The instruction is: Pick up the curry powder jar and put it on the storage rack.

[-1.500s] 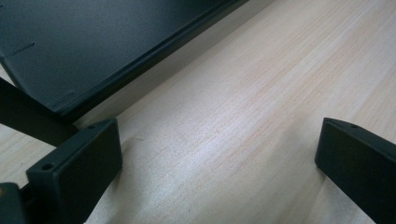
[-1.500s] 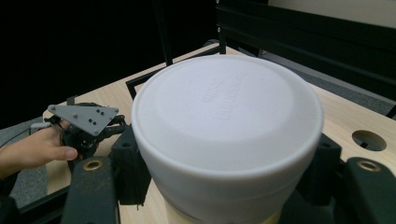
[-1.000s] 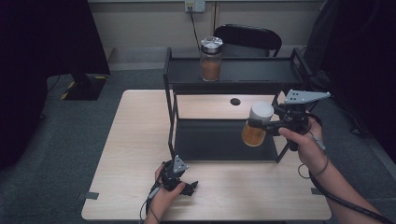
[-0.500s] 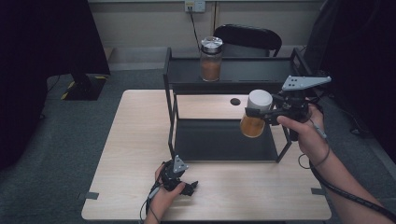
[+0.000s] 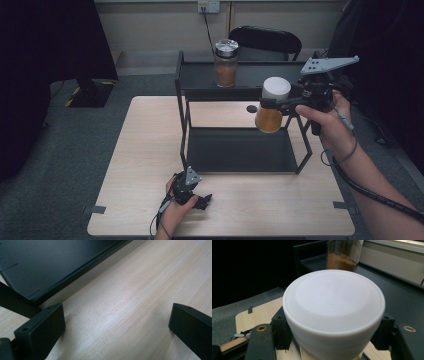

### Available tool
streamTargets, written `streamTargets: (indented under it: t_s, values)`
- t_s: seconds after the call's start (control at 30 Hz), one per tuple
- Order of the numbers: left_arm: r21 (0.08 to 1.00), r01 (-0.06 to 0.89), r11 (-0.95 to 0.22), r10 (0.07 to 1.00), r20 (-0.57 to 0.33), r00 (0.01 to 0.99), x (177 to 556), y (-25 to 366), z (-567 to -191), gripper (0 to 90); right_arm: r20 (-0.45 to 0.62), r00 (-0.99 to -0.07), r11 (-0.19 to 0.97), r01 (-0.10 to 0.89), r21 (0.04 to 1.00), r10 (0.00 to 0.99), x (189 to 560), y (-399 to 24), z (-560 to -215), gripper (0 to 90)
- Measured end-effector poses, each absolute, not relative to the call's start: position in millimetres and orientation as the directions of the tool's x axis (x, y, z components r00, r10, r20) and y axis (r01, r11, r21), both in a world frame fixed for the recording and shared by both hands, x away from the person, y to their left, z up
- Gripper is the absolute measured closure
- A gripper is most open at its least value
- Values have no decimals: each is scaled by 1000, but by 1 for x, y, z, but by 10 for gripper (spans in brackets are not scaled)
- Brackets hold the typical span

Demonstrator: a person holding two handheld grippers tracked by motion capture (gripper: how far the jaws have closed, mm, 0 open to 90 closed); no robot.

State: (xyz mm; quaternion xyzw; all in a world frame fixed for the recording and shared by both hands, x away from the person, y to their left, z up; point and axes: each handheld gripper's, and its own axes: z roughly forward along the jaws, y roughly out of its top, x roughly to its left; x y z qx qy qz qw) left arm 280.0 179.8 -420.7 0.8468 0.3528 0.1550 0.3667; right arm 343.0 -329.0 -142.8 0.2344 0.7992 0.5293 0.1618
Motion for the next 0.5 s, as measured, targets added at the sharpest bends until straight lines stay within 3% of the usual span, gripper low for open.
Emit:
streamTargets:
  t_s: [0.5]
  values:
    - [731,484,-482,711,4,703,280,180,-421,0,-31,-827,324,185,928,561,347,-325,-106,339]
